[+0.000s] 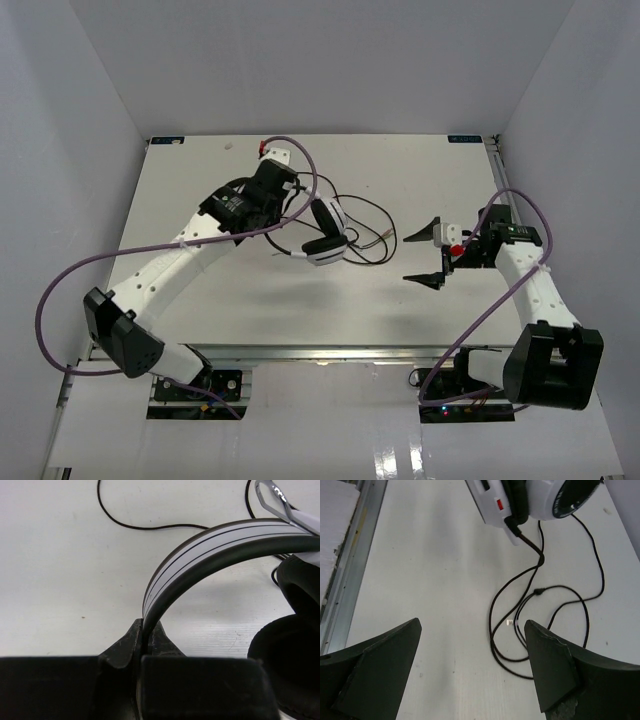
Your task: Wrap the headphones
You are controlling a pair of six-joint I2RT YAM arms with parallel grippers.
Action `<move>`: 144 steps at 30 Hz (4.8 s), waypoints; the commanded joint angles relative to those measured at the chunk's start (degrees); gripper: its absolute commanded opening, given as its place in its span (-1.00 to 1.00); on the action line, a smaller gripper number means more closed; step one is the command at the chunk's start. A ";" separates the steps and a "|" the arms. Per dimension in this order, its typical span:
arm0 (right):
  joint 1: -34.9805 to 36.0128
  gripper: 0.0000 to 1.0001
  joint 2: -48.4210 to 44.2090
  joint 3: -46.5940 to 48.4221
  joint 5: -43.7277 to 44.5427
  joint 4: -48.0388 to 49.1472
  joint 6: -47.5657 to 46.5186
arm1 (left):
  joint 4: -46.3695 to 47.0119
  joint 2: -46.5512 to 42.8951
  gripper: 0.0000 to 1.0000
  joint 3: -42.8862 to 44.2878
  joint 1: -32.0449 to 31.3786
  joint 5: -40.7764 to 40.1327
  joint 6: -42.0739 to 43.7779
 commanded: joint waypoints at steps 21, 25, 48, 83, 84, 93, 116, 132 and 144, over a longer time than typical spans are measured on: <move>24.16 0.77 11.59 1.55 0.30 64.12 57.58 | -3.95 -13.99 -1.00 12.88 2.46 20.30 -3.41; 23.69 0.32 12.01 -0.20 -0.76 58.13 55.54 | -1.04 -16.21 -1.00 9.44 2.93 19.93 -6.06; 24.56 -0.77 6.59 -5.16 6.49 62.37 67.79 | 9.17 -22.84 -1.00 -2.23 4.43 26.56 -18.15; 35.22 0.02 -1.33 -2.88 -1.65 71.43 81.72 | 37.88 -19.22 -1.00 -12.14 10.69 29.65 -42.88; 35.56 0.02 -1.29 -2.32 -0.97 69.87 80.59 | 37.46 -18.72 -1.00 -11.43 10.91 28.80 -43.44; 38.90 0.04 -2.01 -0.80 5.46 63.46 76.57 | 34.27 -12.82 -1.00 -5.40 13.41 18.32 -48.23; 40.40 -0.85 -1.14 9.64 31.33 41.31 62.93 | 36.24 -3.51 -1.00 -2.75 13.48 8.21 -29.65; 44.26 -0.85 2.42 23.53 77.82 32.42 32.83 | 26.70 7.62 -1.00 -2.05 11.93 17.61 -2.01; 44.24 -0.85 5.24 18.68 77.68 38.43 28.35 | 23.72 3.11 -1.00 -4.78 11.73 20.41 12.22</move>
